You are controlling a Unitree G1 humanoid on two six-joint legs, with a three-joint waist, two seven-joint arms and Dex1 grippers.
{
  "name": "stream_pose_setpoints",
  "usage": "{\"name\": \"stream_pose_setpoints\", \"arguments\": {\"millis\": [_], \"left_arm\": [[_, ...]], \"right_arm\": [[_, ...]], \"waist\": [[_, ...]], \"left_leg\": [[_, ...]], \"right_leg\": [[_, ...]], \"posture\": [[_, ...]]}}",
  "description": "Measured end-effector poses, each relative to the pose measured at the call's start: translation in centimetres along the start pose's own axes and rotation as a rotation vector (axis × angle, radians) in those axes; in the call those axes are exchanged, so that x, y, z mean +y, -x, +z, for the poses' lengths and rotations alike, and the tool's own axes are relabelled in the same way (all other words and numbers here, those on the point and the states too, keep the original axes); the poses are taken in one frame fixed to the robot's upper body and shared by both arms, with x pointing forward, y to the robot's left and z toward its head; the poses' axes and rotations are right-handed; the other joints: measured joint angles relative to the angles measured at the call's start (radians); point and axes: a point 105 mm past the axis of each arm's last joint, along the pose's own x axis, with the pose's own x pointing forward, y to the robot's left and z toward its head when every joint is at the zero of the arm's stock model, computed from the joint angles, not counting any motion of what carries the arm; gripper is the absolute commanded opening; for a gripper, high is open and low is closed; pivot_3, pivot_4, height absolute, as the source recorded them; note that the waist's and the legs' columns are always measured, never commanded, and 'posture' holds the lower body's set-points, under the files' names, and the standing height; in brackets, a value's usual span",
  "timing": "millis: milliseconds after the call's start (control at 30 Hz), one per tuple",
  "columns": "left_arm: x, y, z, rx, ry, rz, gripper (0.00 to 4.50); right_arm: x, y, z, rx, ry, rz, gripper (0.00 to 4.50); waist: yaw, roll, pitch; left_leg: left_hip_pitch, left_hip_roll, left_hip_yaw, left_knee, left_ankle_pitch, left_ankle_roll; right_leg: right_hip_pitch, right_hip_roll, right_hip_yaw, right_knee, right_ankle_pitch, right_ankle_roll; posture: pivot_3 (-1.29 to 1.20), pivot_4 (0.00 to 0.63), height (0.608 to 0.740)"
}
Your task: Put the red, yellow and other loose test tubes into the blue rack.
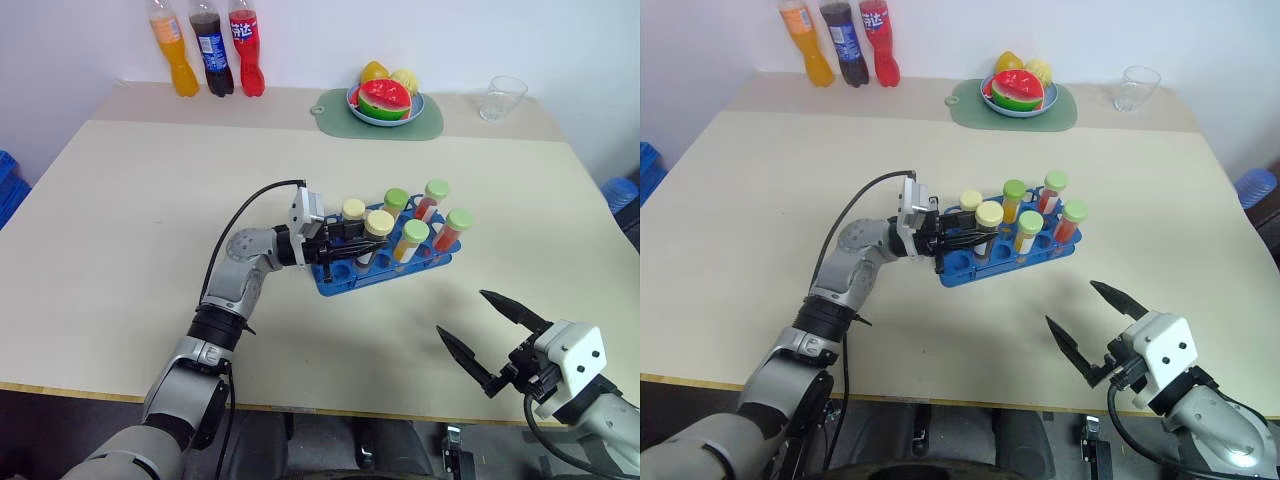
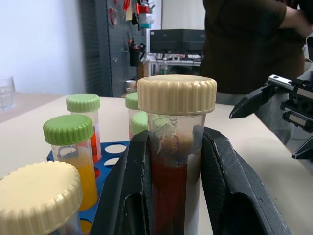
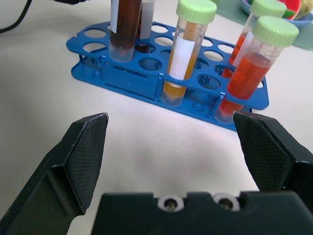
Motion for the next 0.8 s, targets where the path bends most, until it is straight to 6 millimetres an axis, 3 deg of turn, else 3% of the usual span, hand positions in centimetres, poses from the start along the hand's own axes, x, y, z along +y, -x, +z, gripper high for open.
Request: {"name": "stream_pose_setpoints", "arguments": {"millis": [33,133,267,467,533,600,733,800], "left_arm": [[0.0,0.0,0.0,-0.001,0.002,0.0,0.8],[0.2,-0.2,-0.3,0.018,0.006,0.001,2.14],[0.2,0.0,-2.4,0.087,0.053,0.041,4.19],[0.5,-0.1,-1.9,0.082,0.019,0.08,4.19],[0.4,0.4,-0.6,0.044,-0.006,0.092,4.19],[-0.3,1.7,0.6,0.04,-0.042,0.083,4.19],[-0.6,4.1,1.1,0.096,-0.046,0.151,4.19],[0.1,6.5,1.0,0.118,-0.026,0.239,4.19]], "right_arm": [[0.0,-0.1,0.1,-0.005,0.004,0.001,4.5],[-0.2,-0.4,0.5,-0.023,0.017,0.001,4.5],[-0.5,-0.6,0.5,-0.029,0.023,0.002,4.5],[-0.7,-1.0,0.8,-0.043,0.032,0.004,4.5],[-0.8,-1.1,0.8,-0.042,0.033,0.008,4.5],[-0.9,-1.2,0.7,-0.038,0.034,0.017,4.5],[-1.3,-1.4,0.0,-0.023,0.022,0.024,4.5],[-2.1,-2.0,0.0,-0.041,0.013,0.002,4.5]], "waist": [[0.001,0.0,0.0],[0.001,0.0,-0.001],[0.001,-0.001,0.0],[0.001,0.0,0.0],[-0.002,0.0,0.0],[-0.006,0.0,-0.001],[-0.003,0.001,-0.001],[-0.01,0.001,-0.001]], "left_leg": [[0.0,0.0,0.0,0.0,0.0,0.0],[0.0,0.0,0.0,0.0,0.0,0.0],[-0.001,0.0,-0.001,0.0,0.0,0.0],[-0.001,0.0,-0.001,0.0,0.0,0.0],[0.0,0.0,-0.001,0.0,0.0,0.0],[0.0,0.001,-0.001,0.0,0.0,0.0],[0.001,0.001,-0.001,0.0,0.0,0.0],[0.001,0.001,0.0,0.0,0.0,0.0]], "right_leg": [[0.0,0.0,0.0,0.0,0.0,0.0],[0.0,0.0,0.0,0.0,0.0,0.0],[-0.001,0.0,0.0,0.0,0.0,0.0],[-0.001,0.0,0.0,0.0,0.0,0.0],[-0.001,0.0,0.0,0.001,0.0,0.0],[-0.001,0.001,0.0,0.002,0.0,0.0],[0.0,0.001,0.0,0.002,0.0,0.0],[0.0,0.001,0.0,0.002,0.0,0.0]], "posture": [[0.0,0.15,0.74],[0.0,0.15,0.74],[0.0,0.15,0.74],[0.0,0.15,0.74],[0.0,0.15,0.74],[0.0,0.15,0.74],[0.0,0.15,0.74],[0.0,0.15,0.74]]}}
